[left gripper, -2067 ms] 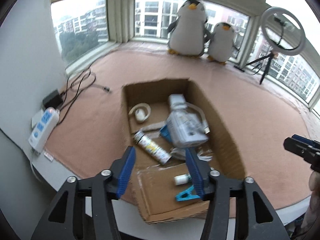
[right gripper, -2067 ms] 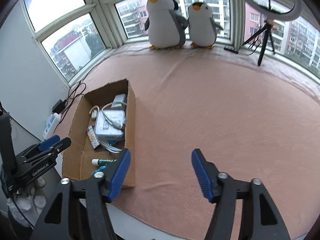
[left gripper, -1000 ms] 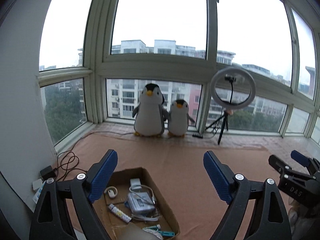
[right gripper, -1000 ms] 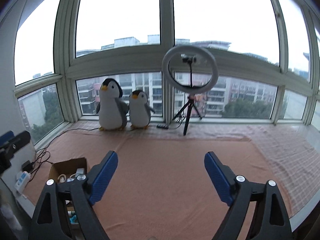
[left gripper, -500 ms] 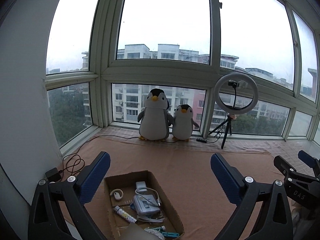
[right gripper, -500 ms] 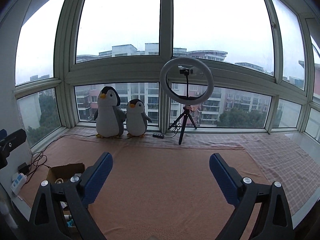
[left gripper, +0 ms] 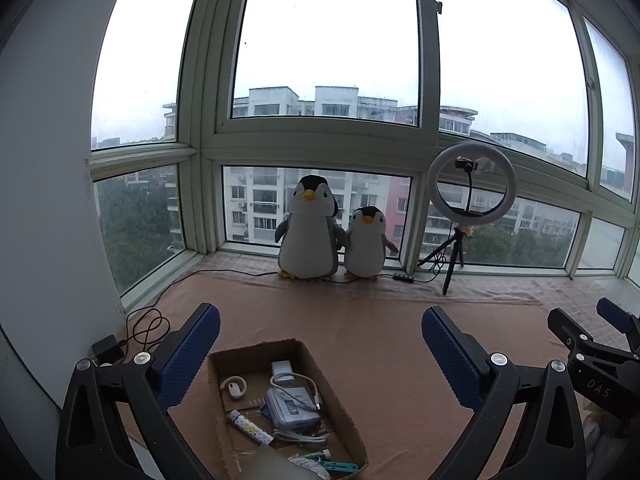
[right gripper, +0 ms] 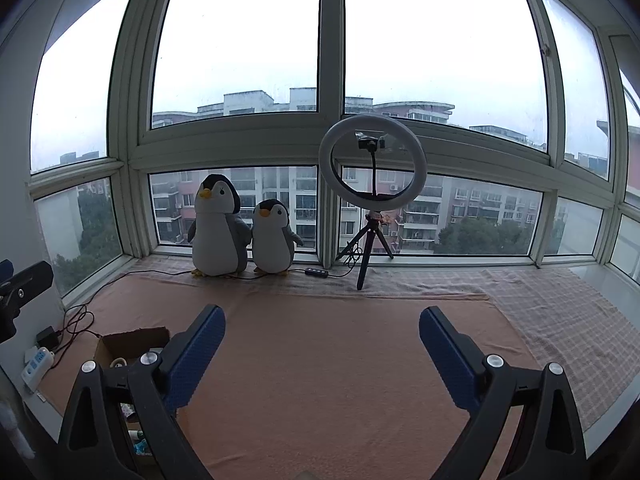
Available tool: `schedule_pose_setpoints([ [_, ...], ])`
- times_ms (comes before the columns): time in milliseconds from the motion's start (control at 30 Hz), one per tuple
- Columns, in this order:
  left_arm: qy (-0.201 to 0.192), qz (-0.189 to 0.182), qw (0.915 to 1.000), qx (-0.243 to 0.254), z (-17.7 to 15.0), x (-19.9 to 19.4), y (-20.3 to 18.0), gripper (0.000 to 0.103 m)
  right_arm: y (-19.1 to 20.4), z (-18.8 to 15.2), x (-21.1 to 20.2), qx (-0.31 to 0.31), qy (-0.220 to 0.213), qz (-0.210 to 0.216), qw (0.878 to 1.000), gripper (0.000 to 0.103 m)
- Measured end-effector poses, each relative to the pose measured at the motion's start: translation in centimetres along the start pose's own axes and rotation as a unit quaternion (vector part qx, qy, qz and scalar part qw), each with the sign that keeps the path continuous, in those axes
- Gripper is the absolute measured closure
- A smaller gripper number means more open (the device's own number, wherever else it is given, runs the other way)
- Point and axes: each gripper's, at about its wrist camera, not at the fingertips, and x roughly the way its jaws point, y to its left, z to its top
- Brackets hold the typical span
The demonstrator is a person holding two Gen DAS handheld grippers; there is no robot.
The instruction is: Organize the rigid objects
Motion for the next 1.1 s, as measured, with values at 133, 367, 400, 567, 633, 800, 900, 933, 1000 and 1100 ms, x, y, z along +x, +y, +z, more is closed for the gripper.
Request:
schedule_pose_setpoints([
  [133, 0.001, 0.000, 1.0000, 0.001, 0.03, 0.01, -0.05, 0.001, -0.18, -0.12, -0.14, 0.001, 0.000, -0.003, 1.000, 0.007],
  [367, 0.002, -0.001, 1.0000, 0.001, 0.05, 0.00, -0.13, 0.001, -0.28, -0.08, -0.26, -0.001, 0.002, -0.001, 1.000, 0.007],
  [400, 0.001, -0.001, 1.0000, 0.001, 0.07, -0.03, -0.15, 0.001, -0.25, -0.07, -0.24, -0.001, 0.002, -0.001, 1.000, 0.007],
  [567, 0.000, 0.000, 1.0000, 0.001, 0.07, -0.14, -0.09, 0.001, -0.29, 0.06, -0.05, -0.001, 0.003, 0.001, 1.000, 0.007],
  [633, 0.000, 0.000, 1.0000, 0.000, 0.10, -0.12, -0.10, 0.001, -0.27, 0.09, -0.02, -0.001, 0.002, 0.001, 1.000, 0.007],
  [800, 0.001, -0.001, 1.0000, 0.000, 0.06, -0.21, -0.14, 0.001, -0.34, 0.11, 0.04, -0.001, 0.002, 0.000, 1.000, 0.007],
  [900, 0.001, -0.001, 1.0000, 0.000, 0.05, -0.26, -0.16, 0.001, -0.36, 0.11, 0.07, 0.000, 0.004, -0.001, 1.000, 0.007],
  [933, 0.001, -0.001, 1.0000, 0.000, 0.04, -0.27, -0.15, 0.001, -0.38, 0.11, 0.02, 0.000, 0.004, 0.000, 1.000, 0.007],
  [1000, 0.001, -0.001, 1.0000, 0.001, 0.04, -0.24, -0.17, 0.001, -0.34, 0.13, 0.04, 0.000, 0.004, 0.000, 1.000, 0.007],
  [1100, 0.001, -0.001, 1.0000, 0.000, 0.04, -0.27, -0.16, 0.001, -0.32, 0.12, 0.00, -0.002, 0.005, 0.001, 1.000, 0.007],
])
